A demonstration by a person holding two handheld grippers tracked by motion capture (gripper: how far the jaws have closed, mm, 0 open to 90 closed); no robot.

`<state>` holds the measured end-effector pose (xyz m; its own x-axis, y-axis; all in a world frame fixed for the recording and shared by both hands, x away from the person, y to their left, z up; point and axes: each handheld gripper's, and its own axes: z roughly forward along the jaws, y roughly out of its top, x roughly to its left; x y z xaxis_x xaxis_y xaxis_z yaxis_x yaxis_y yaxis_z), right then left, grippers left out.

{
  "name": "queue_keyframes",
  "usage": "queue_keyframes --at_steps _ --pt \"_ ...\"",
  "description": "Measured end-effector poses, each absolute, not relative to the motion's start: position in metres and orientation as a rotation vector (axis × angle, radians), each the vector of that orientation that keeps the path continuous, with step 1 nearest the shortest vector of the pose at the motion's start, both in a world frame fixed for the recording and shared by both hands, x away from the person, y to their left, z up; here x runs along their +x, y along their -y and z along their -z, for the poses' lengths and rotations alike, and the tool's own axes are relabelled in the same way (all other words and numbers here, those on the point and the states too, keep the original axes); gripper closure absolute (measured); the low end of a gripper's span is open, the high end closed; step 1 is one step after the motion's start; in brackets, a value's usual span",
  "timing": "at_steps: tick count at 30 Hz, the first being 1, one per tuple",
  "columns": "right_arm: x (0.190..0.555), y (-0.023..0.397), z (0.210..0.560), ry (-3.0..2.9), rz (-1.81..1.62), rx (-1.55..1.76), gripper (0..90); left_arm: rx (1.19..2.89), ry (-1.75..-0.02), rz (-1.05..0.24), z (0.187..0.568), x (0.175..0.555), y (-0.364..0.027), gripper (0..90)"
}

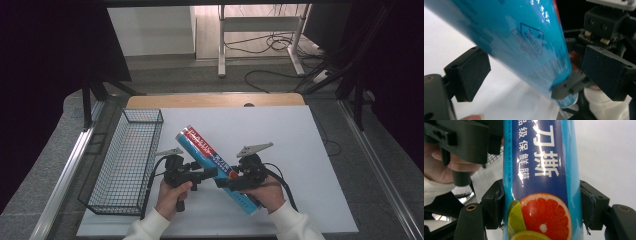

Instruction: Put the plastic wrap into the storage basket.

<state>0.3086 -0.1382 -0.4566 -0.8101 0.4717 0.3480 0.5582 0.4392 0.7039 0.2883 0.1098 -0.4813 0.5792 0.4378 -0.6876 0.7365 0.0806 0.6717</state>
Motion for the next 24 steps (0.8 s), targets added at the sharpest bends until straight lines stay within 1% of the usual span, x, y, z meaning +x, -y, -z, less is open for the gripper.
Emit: queue_keyframes --at_steps 2,3,5,8,12,13,14,15,16,21,24 --pt "0.306 0.135 0.457 2.581 1.337 -0.923 31.9 1.544 -1.031 0.307 0.483 0.291 -0.109 12.1" --pt "0.306 0.133 0.457 2.572 1.348 -0.921 31.9 1.542 -1.033 0.314 0.484 0.292 -0.108 12.1" --pt "0.305 0.128 0.459 2.555 1.36 -0.926 31.9 1.538 -1.053 0.306 0.486 0.294 -0.108 17.0" --pt "0.305 0.125 0.462 2.546 1.373 -0.942 31.9 1.513 -1.068 0.333 0.487 0.296 -0.112 20.1" --pt "0.306 0.121 0.465 2.53 1.387 -0.966 31.9 1.452 -1.102 0.391 0.492 0.301 -0.116 23.0" --pt "0.306 0.121 0.465 2.528 1.384 -0.969 31.8 1.426 -1.106 0.419 0.494 0.302 -0.118 24.6" --pt "0.306 0.121 0.465 2.528 1.384 -0.969 31.8 1.426 -1.106 0.419 0.494 0.302 -0.118 27.0" --pt "0.306 0.121 0.466 2.528 1.384 -0.969 31.8 1.389 -1.104 0.459 0.497 0.303 -0.121 27.0" --pt "0.306 0.12 0.468 2.543 1.37 -0.963 31.8 1.374 -1.098 0.477 0.499 0.304 -0.122 29.8" --pt "0.305 0.116 0.474 2.533 1.353 -0.962 31.6 1.417 -1.086 0.437 0.5 0.302 -0.122 31.0" --pt "0.305 0.115 0.474 2.537 1.361 -0.957 31.6 1.416 -1.082 0.436 0.499 0.302 -0.124 31.3"
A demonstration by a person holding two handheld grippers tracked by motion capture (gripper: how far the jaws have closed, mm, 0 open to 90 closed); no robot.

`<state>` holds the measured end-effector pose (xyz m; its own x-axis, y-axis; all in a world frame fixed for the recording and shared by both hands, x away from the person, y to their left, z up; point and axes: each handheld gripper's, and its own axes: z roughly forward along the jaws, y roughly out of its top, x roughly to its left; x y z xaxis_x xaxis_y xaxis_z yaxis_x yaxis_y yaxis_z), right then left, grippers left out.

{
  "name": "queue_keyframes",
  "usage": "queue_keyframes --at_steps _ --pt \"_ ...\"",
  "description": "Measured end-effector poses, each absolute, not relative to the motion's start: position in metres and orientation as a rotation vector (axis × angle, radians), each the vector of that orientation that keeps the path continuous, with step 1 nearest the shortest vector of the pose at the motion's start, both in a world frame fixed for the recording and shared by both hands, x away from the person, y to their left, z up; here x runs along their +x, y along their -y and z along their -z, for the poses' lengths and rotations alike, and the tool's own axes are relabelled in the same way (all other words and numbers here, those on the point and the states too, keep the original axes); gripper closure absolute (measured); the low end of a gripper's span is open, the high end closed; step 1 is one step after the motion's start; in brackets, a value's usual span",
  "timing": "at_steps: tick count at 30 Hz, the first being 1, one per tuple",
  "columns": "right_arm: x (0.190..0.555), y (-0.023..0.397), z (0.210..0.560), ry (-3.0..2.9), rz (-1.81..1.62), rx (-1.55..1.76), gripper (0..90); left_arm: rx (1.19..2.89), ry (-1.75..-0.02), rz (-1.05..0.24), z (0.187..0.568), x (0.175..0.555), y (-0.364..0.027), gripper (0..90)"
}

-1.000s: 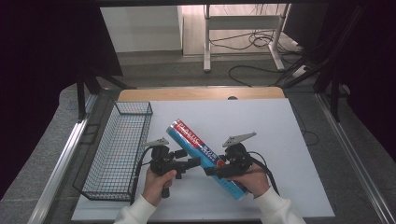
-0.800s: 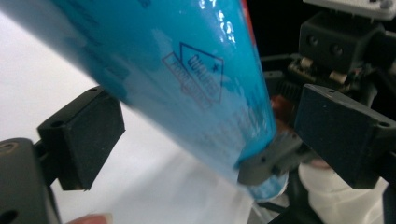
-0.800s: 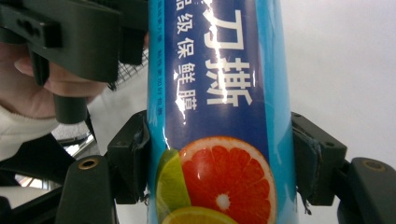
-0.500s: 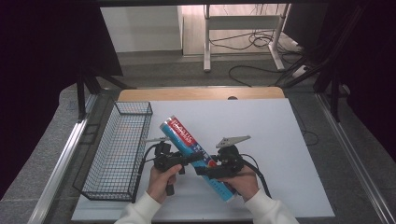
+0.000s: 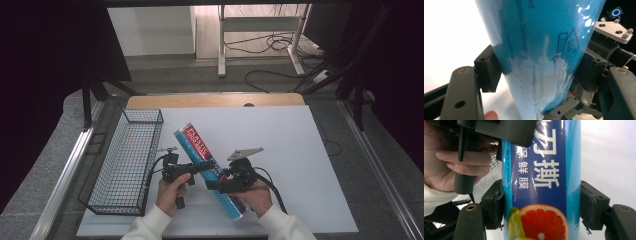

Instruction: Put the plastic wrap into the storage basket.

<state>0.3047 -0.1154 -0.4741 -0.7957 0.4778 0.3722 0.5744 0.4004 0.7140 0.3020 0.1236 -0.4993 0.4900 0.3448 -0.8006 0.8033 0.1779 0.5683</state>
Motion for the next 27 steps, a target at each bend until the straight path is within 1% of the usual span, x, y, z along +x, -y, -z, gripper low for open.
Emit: queue_keyframes --at_steps 6,9,10,11,12,14,15,19,20,21,22,23,24,25,26,27 --pt "0.303 0.115 0.472 2.533 1.404 -0.945 31.2 1.387 -1.076 0.452 0.496 0.301 -0.128 31.6" --pt "0.305 0.118 0.467 2.452 1.479 -0.929 25.7 1.362 -1.067 0.452 0.491 0.301 -0.134 31.7" --pt "0.305 0.118 0.467 2.452 1.479 -0.929 25.7 1.362 -1.067 0.452 0.491 0.301 -0.134 31.8" --pt "0.305 0.123 0.462 2.431 1.512 -0.931 21.3 1.353 -1.06 0.442 0.487 0.3 -0.139 31.8" --pt "0.305 0.123 0.462 2.431 1.512 -0.931 21.3 1.353 -1.06 0.442 0.487 0.3 -0.139 31.8" --pt "0.304 0.133 0.454 2.426 1.553 -0.903 15.8 1.34 -1.043 0.428 0.479 0.297 -0.147 31.8" --pt "0.304 0.133 0.454 2.426 1.553 -0.903 15.8 1.34 -1.043 0.428 0.479 0.297 -0.147 31.9" --pt "0.299 0.161 0.444 2.399 1.633 -0.886 15.0 1.319 -1.025 0.398 0.464 0.292 -0.162 31.9" --pt "0.299 0.161 0.444 2.399 1.633 -0.886 15.0 1.319 -1.025 0.398 0.464 0.292 -0.162 31.9" --pt "0.299 0.175 0.443 2.397 1.646 -0.904 15.0 1.318 -1.024 0.388 0.462 0.291 -0.165 31.9" --pt "0.299 0.175 0.443 2.397 1.646 -0.904 15.0 1.316 -1.024 0.377 0.46 0.289 -0.168 31.9" --pt "0.299 0.188 0.444 2.403 1.654 -0.933 15.1 1.306 -1.029 0.366 0.458 0.288 -0.171 31.9" --pt "0.299 0.188 0.444 2.403 1.654 -0.933 15.1 1.301 -1.034 0.349 0.456 0.286 -0.173 31.9" --pt "0.301 0.202 0.446 2.426 1.654 -0.97 15.4 1.302 -1.029 0.329 0.451 0.283 -0.177 31.9" --pt "0.301 0.202 0.446 2.426 1.654 -0.97 15.4 1.302 -1.029 0.329 0.451 0.283 -0.177 31.9" --pt "0.303 0.214 0.449 2.475 1.635 -1.007 16.1 1.297 -1.026 0.327 0.447 0.281 -0.181 31.9"
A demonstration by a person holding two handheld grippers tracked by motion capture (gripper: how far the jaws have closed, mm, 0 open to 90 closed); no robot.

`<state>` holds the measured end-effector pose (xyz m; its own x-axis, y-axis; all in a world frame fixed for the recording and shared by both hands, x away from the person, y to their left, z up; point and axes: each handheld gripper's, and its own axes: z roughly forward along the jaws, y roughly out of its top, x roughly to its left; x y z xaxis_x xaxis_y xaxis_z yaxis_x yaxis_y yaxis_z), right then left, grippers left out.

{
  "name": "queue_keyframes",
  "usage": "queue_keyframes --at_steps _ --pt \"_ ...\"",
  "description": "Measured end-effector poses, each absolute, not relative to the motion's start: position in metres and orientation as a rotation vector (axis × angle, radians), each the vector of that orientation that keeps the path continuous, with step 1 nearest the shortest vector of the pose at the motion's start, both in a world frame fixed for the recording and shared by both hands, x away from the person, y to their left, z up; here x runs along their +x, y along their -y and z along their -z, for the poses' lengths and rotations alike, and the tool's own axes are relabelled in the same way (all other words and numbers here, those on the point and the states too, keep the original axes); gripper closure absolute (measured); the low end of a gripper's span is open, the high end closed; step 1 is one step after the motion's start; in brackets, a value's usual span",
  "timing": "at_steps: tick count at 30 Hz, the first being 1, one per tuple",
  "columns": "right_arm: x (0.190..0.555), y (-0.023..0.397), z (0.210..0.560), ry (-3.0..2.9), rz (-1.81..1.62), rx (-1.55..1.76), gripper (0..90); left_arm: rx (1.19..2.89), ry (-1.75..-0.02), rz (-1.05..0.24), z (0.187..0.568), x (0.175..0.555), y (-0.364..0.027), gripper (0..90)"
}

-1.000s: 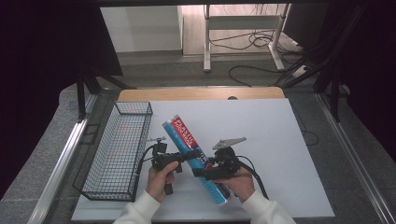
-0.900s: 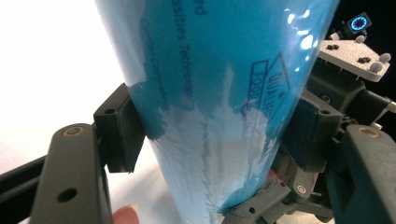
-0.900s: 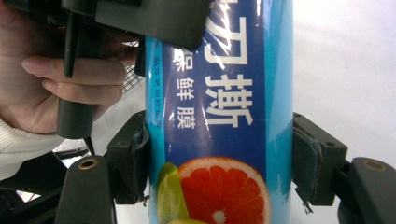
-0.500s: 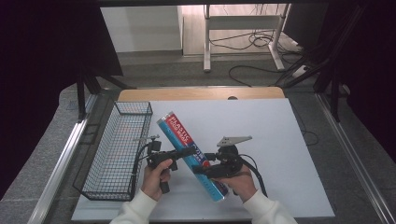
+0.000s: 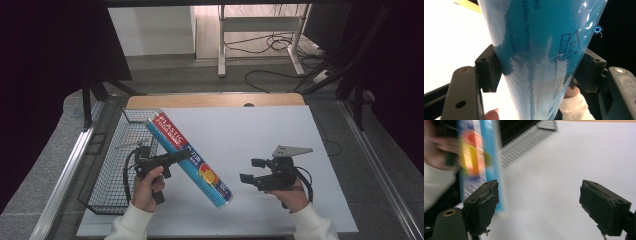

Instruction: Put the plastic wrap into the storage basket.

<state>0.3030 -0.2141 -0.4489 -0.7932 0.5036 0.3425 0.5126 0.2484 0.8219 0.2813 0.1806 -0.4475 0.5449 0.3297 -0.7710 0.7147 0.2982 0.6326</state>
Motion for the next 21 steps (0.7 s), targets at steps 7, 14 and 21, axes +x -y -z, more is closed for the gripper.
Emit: queue_keyframes --at_steps 7,14,21 --pt "0.309 0.241 0.464 2.568 1.554 -1.097 16.7 1.307 -1.022 0.302 0.436 0.277 -0.192 31.9" --pt "0.313 0.247 0.474 2.619 1.467 -1.134 16.0 1.28 -1.043 0.265 0.421 0.273 -0.215 31.9" --pt "0.309 0.244 0.477 2.739 1.419 -1.132 16.6 1.271 -1.062 0.22 0.408 0.27 -0.234 31.9"
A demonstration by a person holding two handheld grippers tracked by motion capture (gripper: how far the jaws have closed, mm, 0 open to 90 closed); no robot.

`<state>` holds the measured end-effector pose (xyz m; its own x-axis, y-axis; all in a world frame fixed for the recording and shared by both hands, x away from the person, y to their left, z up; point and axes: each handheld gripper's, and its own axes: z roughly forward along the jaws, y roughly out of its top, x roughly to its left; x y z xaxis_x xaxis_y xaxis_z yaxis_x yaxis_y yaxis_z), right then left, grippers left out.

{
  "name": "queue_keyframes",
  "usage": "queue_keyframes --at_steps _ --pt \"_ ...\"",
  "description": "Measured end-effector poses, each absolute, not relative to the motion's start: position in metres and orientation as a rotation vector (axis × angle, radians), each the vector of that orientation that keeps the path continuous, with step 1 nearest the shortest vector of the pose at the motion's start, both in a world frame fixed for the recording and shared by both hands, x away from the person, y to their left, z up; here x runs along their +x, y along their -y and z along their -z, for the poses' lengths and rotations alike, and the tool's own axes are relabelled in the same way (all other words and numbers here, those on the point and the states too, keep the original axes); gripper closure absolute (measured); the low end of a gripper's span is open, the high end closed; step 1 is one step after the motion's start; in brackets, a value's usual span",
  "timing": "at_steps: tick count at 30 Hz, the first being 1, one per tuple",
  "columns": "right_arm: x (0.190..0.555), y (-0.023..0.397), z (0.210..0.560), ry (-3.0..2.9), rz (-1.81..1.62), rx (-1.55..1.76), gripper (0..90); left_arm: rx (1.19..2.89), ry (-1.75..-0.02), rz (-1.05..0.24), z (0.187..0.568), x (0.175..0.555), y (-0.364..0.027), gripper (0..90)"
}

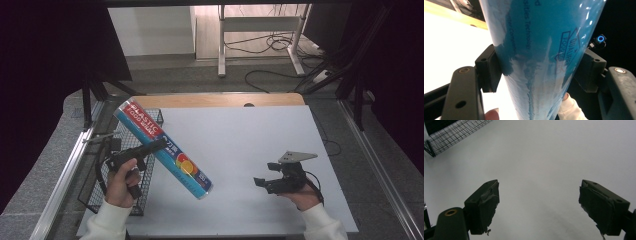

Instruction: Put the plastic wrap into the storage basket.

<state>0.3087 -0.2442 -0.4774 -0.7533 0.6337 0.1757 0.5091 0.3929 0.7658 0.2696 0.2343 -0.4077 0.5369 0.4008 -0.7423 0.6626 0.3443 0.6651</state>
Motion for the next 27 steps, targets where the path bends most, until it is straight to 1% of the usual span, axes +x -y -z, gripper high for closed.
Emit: queue_keyframes --at_steps 6,11,17,27 --pt "0.309 0.244 0.479 -2.497 -1.264 1.045 16.7 1.258 -1.095 0.19 0.4 0.269 -0.259 31.9" --pt "0.31 0.243 0.481 -2.498 -1.244 1.046 16.7 1.269 -1.122 0.158 0.399 0.269 -0.275 31.9" --pt "0.31 0.242 0.484 -2.506 -1.247 1.024 16.7 1.264 -1.148 0.154 0.402 0.27 -0.289 32.0" --pt "0.31 0.243 0.485 -2.498 -1.249 1.041 16.8 1.25 -1.175 0.106 0.393 0.255 -0.324 32.0"
